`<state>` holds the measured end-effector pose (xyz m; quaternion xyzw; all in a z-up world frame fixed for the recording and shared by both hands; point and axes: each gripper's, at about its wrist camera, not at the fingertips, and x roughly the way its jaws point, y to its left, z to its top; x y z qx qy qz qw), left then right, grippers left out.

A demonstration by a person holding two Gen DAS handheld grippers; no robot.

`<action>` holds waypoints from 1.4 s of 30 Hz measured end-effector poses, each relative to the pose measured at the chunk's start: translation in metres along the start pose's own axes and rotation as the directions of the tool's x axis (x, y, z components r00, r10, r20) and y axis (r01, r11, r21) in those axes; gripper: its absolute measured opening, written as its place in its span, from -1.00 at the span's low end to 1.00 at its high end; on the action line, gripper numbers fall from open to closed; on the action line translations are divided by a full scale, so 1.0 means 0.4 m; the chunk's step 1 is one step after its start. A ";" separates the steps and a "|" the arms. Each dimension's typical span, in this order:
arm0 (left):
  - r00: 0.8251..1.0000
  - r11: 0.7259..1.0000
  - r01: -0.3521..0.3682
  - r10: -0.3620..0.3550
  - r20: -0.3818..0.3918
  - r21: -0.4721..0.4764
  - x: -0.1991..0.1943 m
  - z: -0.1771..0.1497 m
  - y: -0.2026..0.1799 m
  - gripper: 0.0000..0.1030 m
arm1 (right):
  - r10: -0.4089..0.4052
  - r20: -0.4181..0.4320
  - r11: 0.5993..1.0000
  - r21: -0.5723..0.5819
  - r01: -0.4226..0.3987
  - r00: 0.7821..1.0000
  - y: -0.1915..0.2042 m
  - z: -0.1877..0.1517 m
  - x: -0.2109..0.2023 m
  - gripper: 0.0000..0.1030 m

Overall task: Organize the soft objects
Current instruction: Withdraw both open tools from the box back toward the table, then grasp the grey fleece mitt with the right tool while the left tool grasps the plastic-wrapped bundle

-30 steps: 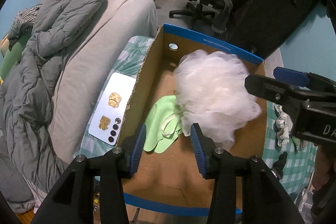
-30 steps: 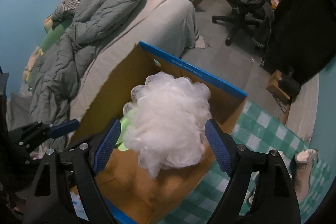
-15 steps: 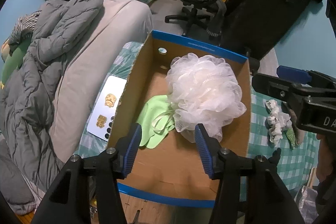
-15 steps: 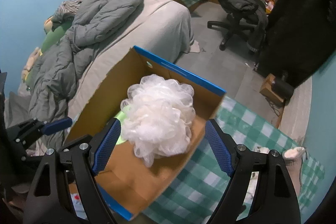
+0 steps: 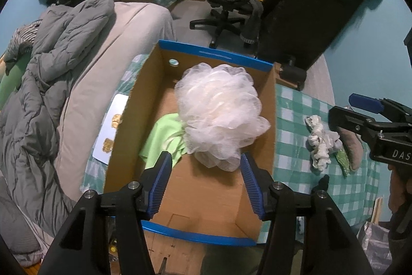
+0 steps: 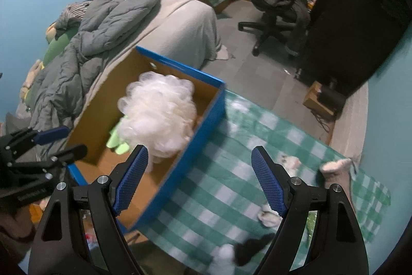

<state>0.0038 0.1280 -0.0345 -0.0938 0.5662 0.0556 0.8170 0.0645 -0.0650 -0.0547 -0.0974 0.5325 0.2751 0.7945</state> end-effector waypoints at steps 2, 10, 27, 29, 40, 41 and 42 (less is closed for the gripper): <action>1.000 1.000 0.004 -0.004 -0.002 0.008 -0.001 0.000 -0.016 0.10 | -0.011 0.001 1.000 0.010 0.011 1.000 -0.029 -0.018 -0.012 0.60; 1.000 0.999 0.012 -0.012 -0.001 0.050 -0.012 -0.001 -0.082 0.10 | -0.067 -0.014 0.996 0.062 0.067 0.998 -0.165 -0.098 -0.059 0.60; 0.999 0.978 0.043 -0.041 -0.017 0.205 0.003 0.008 -0.293 0.31 | -0.155 -0.020 0.977 0.146 0.156 0.988 -0.393 -0.213 -0.143 0.60; 0.999 0.974 0.044 -0.041 -0.016 0.222 0.007 0.009 -0.318 0.42 | -0.160 -0.023 0.975 0.150 0.162 0.987 -0.412 -0.222 -0.144 0.60; 0.996 0.948 0.066 -0.042 -0.084 0.310 0.095 0.009 -0.456 0.50 | -0.167 -0.067 0.971 0.161 0.176 0.984 -0.532 -0.272 -0.110 0.60; 0.995 0.947 0.064 -0.036 -0.093 0.315 0.104 0.008 -0.464 0.50 | -0.160 -0.071 0.972 0.161 0.170 0.985 -0.541 -0.275 -0.104 0.60; 0.994 0.945 0.065 -0.034 -0.101 0.322 0.116 0.005 -0.474 0.50 | -0.153 -0.073 0.973 0.163 0.163 0.985 -0.551 -0.277 -0.097 0.60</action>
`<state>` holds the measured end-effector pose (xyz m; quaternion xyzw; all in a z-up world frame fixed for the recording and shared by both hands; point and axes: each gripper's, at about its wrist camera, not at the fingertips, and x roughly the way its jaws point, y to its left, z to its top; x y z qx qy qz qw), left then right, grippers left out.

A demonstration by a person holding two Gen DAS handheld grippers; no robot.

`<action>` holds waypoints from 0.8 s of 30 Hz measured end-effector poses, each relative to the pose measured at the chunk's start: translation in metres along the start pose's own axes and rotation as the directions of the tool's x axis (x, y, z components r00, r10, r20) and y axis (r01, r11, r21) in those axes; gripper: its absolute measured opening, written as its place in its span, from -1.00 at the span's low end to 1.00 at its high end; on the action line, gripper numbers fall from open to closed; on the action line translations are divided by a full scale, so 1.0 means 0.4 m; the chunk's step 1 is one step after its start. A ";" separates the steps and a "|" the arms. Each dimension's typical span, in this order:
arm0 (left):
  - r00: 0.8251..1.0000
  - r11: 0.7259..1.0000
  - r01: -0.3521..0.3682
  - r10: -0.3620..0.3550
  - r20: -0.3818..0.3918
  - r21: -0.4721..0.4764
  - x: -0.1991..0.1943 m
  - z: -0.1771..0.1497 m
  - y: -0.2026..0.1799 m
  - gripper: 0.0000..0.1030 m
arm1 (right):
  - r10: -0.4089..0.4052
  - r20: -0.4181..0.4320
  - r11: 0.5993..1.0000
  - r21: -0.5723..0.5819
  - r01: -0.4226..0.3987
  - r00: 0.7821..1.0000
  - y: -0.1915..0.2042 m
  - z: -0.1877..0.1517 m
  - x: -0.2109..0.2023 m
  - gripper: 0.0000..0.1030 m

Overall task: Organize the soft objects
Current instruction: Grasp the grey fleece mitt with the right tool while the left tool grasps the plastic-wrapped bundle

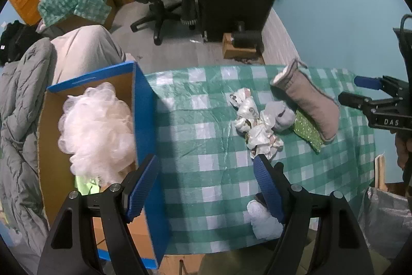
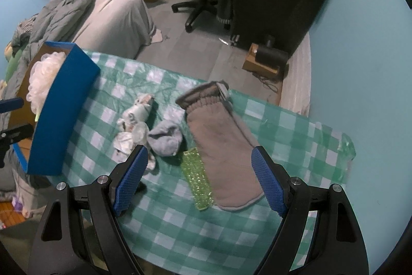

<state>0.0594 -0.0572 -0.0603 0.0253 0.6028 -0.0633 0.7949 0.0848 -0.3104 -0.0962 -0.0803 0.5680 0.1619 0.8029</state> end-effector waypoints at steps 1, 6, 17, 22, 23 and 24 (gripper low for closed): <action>1.000 1.000 -0.004 0.004 -0.004 0.004 0.008 0.001 -0.007 0.50 | 0.008 -0.005 1.000 0.003 -0.008 1.000 -0.010 0.000 0.010 0.60; 0.999 1.000 -0.001 0.002 -0.032 0.019 0.062 0.010 -0.037 0.50 | 0.034 -0.033 0.999 -0.027 -0.035 0.999 -0.029 0.001 0.058 0.60; 0.995 0.998 0.050 -0.052 -0.081 -0.024 0.166 0.038 -0.067 0.58 | -0.015 -0.123 0.992 -0.130 -0.001 0.992 -0.062 0.010 0.183 0.60; 0.991 0.994 0.080 -0.086 -0.102 -0.069 0.211 0.045 -0.077 0.58 | -0.018 -0.163 0.987 -0.162 -0.009 0.987 -0.070 0.010 0.229 0.60; 0.991 0.994 0.081 -0.088 -0.103 -0.072 0.217 0.046 -0.080 0.58 | -0.021 -0.171 0.985 -0.171 -0.008 0.985 -0.072 0.010 0.238 0.60; 0.991 0.994 0.077 -0.084 -0.106 -0.076 0.227 0.046 -0.083 0.58 | -0.028 -0.177 0.983 -0.182 -0.004 0.984 -0.074 0.010 0.247 0.61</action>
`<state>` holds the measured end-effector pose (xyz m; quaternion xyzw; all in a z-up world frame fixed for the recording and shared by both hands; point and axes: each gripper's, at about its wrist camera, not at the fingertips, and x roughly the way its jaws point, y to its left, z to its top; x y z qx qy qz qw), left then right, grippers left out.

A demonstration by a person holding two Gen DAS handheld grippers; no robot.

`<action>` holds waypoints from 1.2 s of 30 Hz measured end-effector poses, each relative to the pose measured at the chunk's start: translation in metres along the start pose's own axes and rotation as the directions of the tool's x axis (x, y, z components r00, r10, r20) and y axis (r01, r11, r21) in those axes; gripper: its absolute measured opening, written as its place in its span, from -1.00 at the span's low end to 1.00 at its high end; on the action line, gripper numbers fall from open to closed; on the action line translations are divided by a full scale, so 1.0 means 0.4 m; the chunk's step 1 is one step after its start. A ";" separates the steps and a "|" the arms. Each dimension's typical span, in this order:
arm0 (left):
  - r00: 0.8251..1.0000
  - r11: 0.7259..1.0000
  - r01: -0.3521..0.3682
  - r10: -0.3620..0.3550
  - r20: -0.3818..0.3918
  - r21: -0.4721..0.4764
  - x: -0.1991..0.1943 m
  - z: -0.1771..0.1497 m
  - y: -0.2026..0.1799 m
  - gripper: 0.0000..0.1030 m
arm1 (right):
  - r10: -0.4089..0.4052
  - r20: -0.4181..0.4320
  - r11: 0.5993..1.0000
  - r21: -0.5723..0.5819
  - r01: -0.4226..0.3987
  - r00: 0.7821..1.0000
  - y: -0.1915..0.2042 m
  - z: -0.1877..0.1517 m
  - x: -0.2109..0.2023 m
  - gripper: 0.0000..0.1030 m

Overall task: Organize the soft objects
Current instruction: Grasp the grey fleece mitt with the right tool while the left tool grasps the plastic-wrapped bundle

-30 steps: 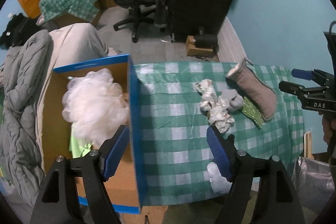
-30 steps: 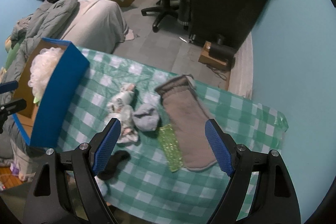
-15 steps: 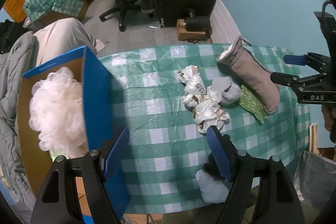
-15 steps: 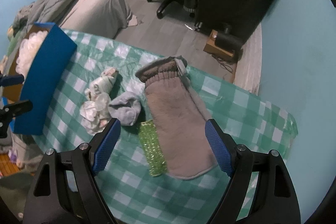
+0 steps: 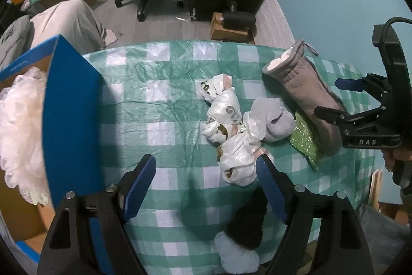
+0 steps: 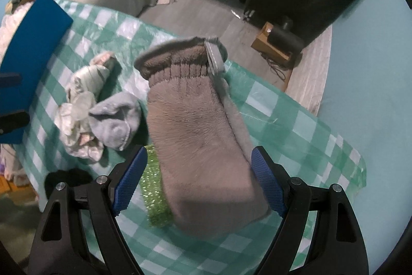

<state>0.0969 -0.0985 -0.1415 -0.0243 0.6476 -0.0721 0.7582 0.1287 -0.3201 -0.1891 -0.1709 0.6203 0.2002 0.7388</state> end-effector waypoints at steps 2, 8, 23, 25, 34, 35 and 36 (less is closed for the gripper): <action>1.000 1.000 -0.010 0.010 -0.009 -0.006 0.016 0.000 -0.006 0.58 | -0.009 -0.013 1.000 -0.017 0.009 1.000 0.001 0.004 0.016 0.61; 0.999 1.000 -0.017 0.018 -0.035 0.018 0.060 0.003 -0.035 0.66 | 0.003 -0.055 0.999 -0.033 -0.005 0.998 -0.008 0.014 0.068 0.62; 0.993 0.996 -0.064 0.070 -0.092 0.066 0.164 0.035 -0.080 0.67 | 0.043 -0.064 0.999 -0.017 -0.044 0.997 -0.036 0.016 0.126 0.31; 0.991 0.994 -0.075 0.083 -0.105 0.078 0.181 0.038 -0.085 0.68 | 0.037 -0.051 0.999 -0.016 -0.038 0.998 -0.041 0.011 0.118 0.09; 0.994 0.991 -0.050 0.062 -0.091 0.127 0.197 0.030 -0.095 0.47 | 0.053 0.002 0.999 -0.004 -0.053 0.999 -0.055 -0.005 0.070 -0.69; 0.994 0.991 -0.042 0.054 -0.093 0.129 0.197 0.027 -0.094 0.39 | 0.045 0.006 0.999 -0.004 -0.045 0.999 -0.051 -0.007 0.065 -0.69; 0.994 0.991 -0.033 0.045 -0.095 0.132 0.196 0.022 -0.093 0.21 | 0.048 0.007 0.999 -0.001 -0.048 0.999 -0.051 -0.009 0.064 -0.69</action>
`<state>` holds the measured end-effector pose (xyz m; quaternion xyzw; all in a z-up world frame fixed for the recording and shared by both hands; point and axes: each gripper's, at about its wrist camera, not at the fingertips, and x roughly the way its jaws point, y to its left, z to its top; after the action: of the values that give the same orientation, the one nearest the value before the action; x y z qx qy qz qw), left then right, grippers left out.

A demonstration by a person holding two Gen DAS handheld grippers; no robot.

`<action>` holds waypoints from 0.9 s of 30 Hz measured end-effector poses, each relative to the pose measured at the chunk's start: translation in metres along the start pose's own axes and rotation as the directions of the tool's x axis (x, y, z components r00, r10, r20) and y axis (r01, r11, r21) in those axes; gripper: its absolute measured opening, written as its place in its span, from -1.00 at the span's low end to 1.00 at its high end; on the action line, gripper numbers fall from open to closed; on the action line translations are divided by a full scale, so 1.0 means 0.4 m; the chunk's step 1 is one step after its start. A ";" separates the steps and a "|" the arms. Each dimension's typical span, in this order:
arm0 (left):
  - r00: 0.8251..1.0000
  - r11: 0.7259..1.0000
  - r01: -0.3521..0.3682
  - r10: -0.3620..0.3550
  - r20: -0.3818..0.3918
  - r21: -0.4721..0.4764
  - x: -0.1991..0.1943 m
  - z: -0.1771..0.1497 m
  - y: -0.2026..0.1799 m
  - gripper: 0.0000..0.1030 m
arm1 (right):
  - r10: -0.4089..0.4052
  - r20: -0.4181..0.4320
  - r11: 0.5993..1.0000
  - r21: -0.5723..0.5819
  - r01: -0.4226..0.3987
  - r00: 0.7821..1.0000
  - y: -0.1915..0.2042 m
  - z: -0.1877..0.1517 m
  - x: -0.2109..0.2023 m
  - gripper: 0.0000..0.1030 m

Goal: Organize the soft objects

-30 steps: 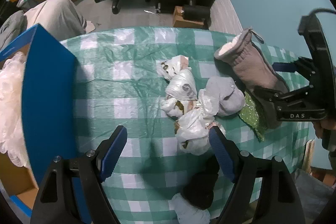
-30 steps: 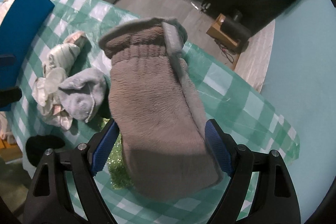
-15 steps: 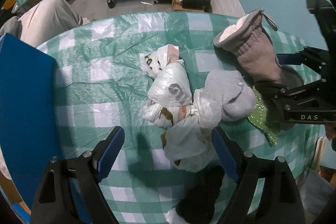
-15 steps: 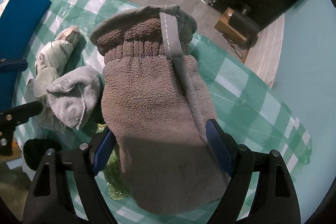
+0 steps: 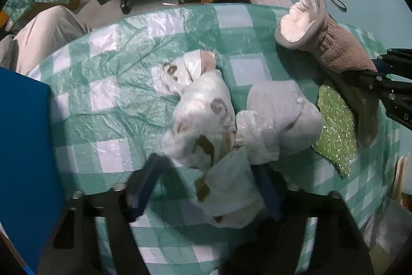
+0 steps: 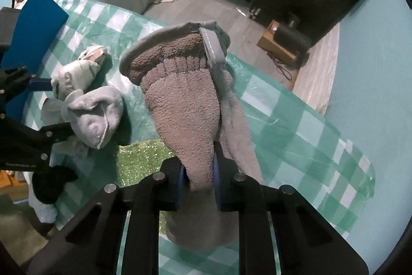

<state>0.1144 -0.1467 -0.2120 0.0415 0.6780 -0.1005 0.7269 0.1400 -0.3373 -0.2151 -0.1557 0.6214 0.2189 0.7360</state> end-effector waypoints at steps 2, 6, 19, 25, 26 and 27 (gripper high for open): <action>1.000 1.000 -0.002 0.002 0.006 0.011 -0.001 -0.012 0.000 0.01 | 0.005 -0.002 1.000 0.005 -0.005 1.000 0.003 -0.006 0.000 -0.69; 1.000 0.999 -0.008 0.008 0.010 0.033 -0.008 -0.027 0.008 -0.47 | 0.012 0.004 1.000 0.020 -0.012 1.000 0.005 -0.015 -0.005 -0.70; 0.997 0.999 -0.034 0.032 0.070 0.028 -0.081 -0.084 0.046 -0.59 | 0.012 0.072 0.998 0.053 -0.016 0.997 0.023 -0.051 -0.098 -0.70; 0.993 0.998 -0.037 0.031 0.112 0.052 -0.128 -0.106 0.050 -0.61 | 0.023 0.100 0.997 0.067 -0.029 0.995 0.044 -0.056 -0.143 -0.70; 0.993 0.998 -0.037 0.031 0.118 0.055 -0.134 -0.108 0.053 -0.61 | 0.025 0.104 0.997 0.068 -0.033 0.994 0.048 -0.056 -0.149 -0.70; 0.991 0.998 -0.040 0.033 0.126 0.057 -0.143 -0.112 0.057 -0.62 | 0.030 0.107 0.997 0.069 -0.037 0.994 0.053 -0.057 -0.156 -0.70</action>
<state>0.0719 -0.1105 -0.1604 0.0692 0.6270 -0.1097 0.7681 0.1015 -0.3386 -0.1571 -0.1072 0.5913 0.2170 0.7693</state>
